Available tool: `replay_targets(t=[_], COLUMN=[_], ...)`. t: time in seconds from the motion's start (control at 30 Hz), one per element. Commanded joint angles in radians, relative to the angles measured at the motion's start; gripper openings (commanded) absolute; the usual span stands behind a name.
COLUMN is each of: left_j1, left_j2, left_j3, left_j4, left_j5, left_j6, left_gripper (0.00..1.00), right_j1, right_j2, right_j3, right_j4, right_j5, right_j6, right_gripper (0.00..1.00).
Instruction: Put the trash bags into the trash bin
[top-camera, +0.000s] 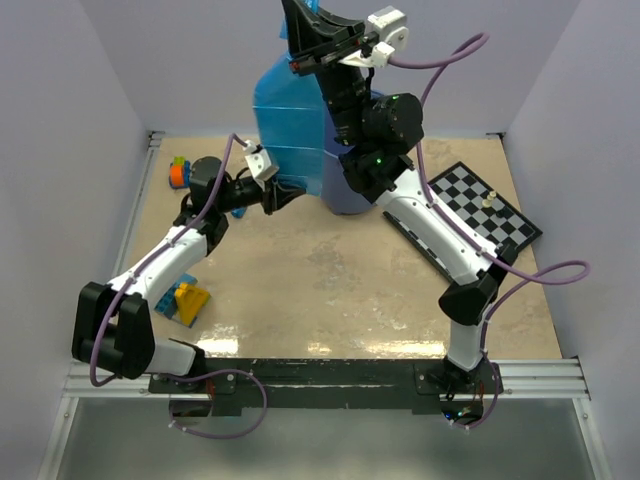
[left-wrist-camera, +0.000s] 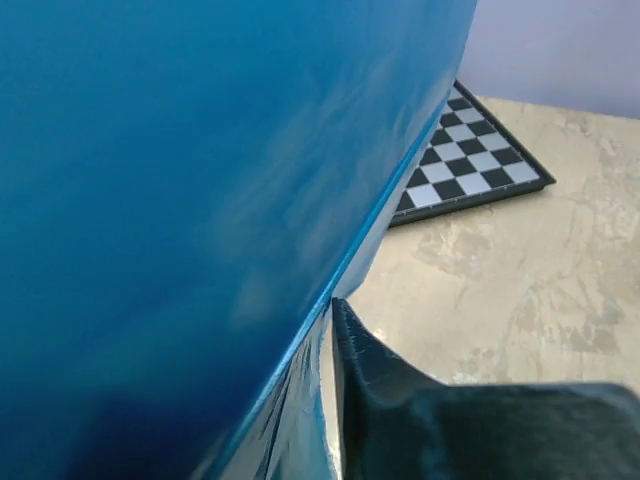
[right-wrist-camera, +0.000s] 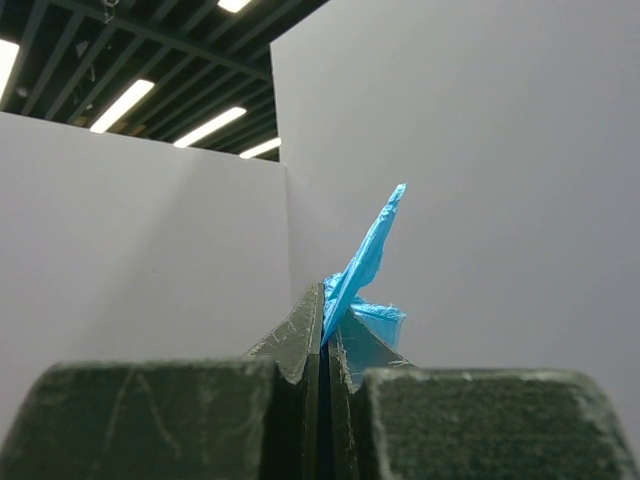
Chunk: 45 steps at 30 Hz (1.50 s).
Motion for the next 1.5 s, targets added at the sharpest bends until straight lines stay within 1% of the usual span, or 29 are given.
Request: replay_targets(t=[0.0, 0.03, 0.07, 0.1, 0.17, 0.2, 0.23, 0.3, 0.37, 0.4, 0.43, 0.53, 0.6, 0.63, 0.67, 0.73, 0.77, 0.83, 0.87, 0.97, 1.03, 1.1, 1.17, 1.2, 1.23, 1.27, 1.3, 1.4, 1.47], left_j1=[-0.005, -0.005, -0.005, -0.005, -0.005, -0.005, -0.005, -0.004, -0.004, -0.002, 0.002, 0.057, 0.096, 0.11, 0.113, 0.116, 0.117, 0.124, 0.131, 0.165, 0.197, 0.219, 0.229, 0.231, 0.231, 0.232, 0.24, 0.249, 0.251], left_j2=[-0.017, -0.024, -0.033, -0.046, -0.061, -0.067, -0.078, -0.105, -0.148, -0.182, -0.216, -0.308, -0.355, -0.368, -0.379, -0.395, -0.389, -0.342, -0.293, -0.102, 0.02, 0.133, 0.227, 0.245, 0.246, 0.238, 0.244, 0.279, 0.282], left_j3=[0.052, 0.049, 0.044, 0.038, 0.03, 0.039, 0.047, 0.064, 0.05, 0.026, 0.0, -0.091, -0.128, -0.137, -0.122, -0.114, -0.103, -0.067, -0.041, 0.093, 0.179, 0.264, 0.349, 0.364, 0.366, 0.355, 0.317, 0.282, 0.248], left_j4=[0.045, 0.025, -0.007, -0.037, -0.112, -0.184, -0.255, -0.468, -0.661, -0.711, -0.754, -0.785, -0.809, -0.843, -0.901, -0.882, -0.898, -0.953, -1.016, -1.227, -1.385, -1.491, -1.652, -1.604, -1.473, -1.357, -1.213, -1.15, -1.067], left_j5=[0.031, 0.042, 0.06, 0.082, 0.134, 0.159, 0.194, 0.257, 0.288, 0.289, 0.292, 0.326, 0.343, 0.354, 0.332, 0.318, 0.312, 0.309, 0.335, 0.381, 0.459, 0.551, 0.658, 0.674, 0.658, 0.618, 0.596, 0.689, 0.712], left_j6=[-0.06, -0.06, -0.059, -0.049, -0.019, 0.007, 0.044, 0.151, 0.246, 0.262, 0.267, 0.203, 0.166, 0.172, 0.211, 0.183, 0.179, 0.178, 0.211, 0.32, 0.414, 0.425, 0.529, 0.479, 0.325, 0.091, -0.127, -0.267, -0.366], left_gripper=[0.18, 0.08, 0.02, 0.0, 0.0, 0.0, 0.0, 0.0, 0.0, 0.0, 0.0, 0.0, 0.0, 0.0, 0.0, 0.0, 0.0, 0.0, 0.0, 0.0, 0.0, 0.0, 0.0, 0.0, 0.0, 0.0, 0.0, 0.0, 0.0], right_j1=[0.0, -0.002, -0.011, -0.02, -0.043, -0.057, -0.069, -0.072, -0.072, -0.069, -0.066, -0.065, -0.065, -0.065, -0.065, -0.071, -0.08, -0.105, -0.112, -0.149, -0.164, -0.169, -0.165, -0.155, -0.136, -0.113, -0.076, -0.03, 0.0], right_j2=[0.017, 0.017, 0.019, 0.02, 0.031, 0.041, 0.051, 0.049, 0.016, 0.006, -0.001, 0.009, 0.055, 0.095, 0.123, 0.16, 0.16, 0.137, 0.112, 0.004, -0.082, -0.182, -0.276, -0.329, -0.377, -0.43, -0.522, -0.621, -0.641], right_j3=[-0.022, -0.04, -0.069, -0.098, -0.151, -0.163, -0.172, -0.207, -0.327, -0.371, -0.419, -0.516, -0.528, -0.518, -0.489, -0.435, -0.41, -0.387, -0.389, -0.448, -0.53, -0.598, -0.698, -0.771, -0.834, -0.914, -1.056, -1.233, -1.281], right_j4=[0.059, 0.071, 0.082, 0.088, 0.062, 0.017, -0.051, -0.172, -0.241, -0.286, -0.306, -0.318, -0.32, -0.318, -0.33, -0.337, -0.34, -0.35, -0.358, -0.366, -0.354, -0.357, -0.36, -0.363, -0.367, -0.367, -0.378, -0.363, -0.372], right_j5=[0.114, 0.138, 0.166, 0.178, 0.205, 0.193, 0.156, 0.104, -0.015, -0.089, -0.09, -0.146, -0.208, -0.22, -0.22, -0.148, -0.145, -0.185, -0.186, -0.226, -0.248, -0.309, -0.418, -0.47, -0.481, -0.481, -0.493, -0.489, -0.492], right_j6=[-0.051, -0.071, -0.091, -0.106, -0.109, -0.103, -0.114, -0.148, -0.184, -0.201, -0.191, -0.068, -0.031, -0.002, 0.021, 0.074, 0.096, 0.127, 0.136, 0.145, 0.112, 0.008, -0.141, -0.249, -0.351, -0.44, -0.626, -0.85, -0.953], right_gripper=[0.0, 0.0, 0.0, 0.0, 0.01, 0.07, 0.09, 0.1, 0.17, 0.16, 0.15, 0.21, 0.27, 0.34, 0.42, 0.57, 0.67, 0.86, 0.91, 0.96, 0.96, 0.96, 0.95, 0.94, 0.93, 0.91, 0.89, 0.87, 0.86])
